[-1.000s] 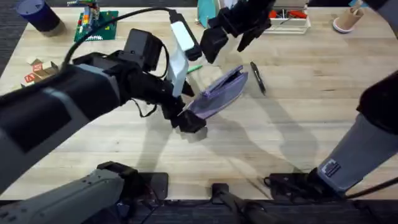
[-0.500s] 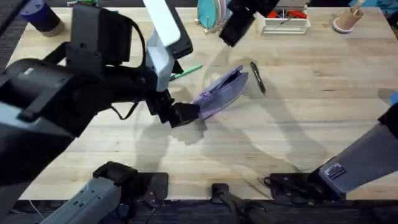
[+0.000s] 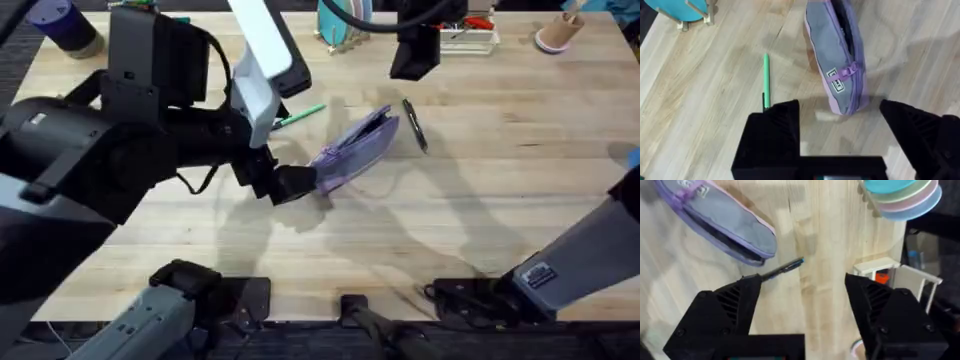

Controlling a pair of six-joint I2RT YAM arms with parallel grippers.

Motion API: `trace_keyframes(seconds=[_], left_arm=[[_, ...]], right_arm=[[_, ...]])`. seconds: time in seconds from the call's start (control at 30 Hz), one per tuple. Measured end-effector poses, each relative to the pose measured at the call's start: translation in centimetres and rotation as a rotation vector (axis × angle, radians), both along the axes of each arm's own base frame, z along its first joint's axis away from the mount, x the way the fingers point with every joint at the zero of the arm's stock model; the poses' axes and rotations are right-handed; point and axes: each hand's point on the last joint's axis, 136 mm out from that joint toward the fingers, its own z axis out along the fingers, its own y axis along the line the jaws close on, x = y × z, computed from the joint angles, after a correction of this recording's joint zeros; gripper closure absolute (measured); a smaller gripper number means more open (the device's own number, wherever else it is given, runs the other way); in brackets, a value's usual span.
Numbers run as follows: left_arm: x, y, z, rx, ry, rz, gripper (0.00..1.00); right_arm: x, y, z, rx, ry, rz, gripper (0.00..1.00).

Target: Unzip the bag, pick up the pens from the table one at a time and place them inside, then zip the bag closed.

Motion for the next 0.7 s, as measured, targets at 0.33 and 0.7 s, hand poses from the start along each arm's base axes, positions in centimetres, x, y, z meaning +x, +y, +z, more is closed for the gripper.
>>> trace_keyframes(seconds=[0.33, 0.7], left_arm=[[0.1, 0.1, -0.1, 0.008, -0.002, 0.007, 0.007], [0.1, 0.1, -0.1, 0.008, -0.002, 0.007, 0.007]], right_arm=[[0.4, 0.8, 0.3, -0.067, -0.059, 0.297, 0.005], [-1.7, 1.9, -0.2, -0.012, 0.01, 0.426, 0.405]])
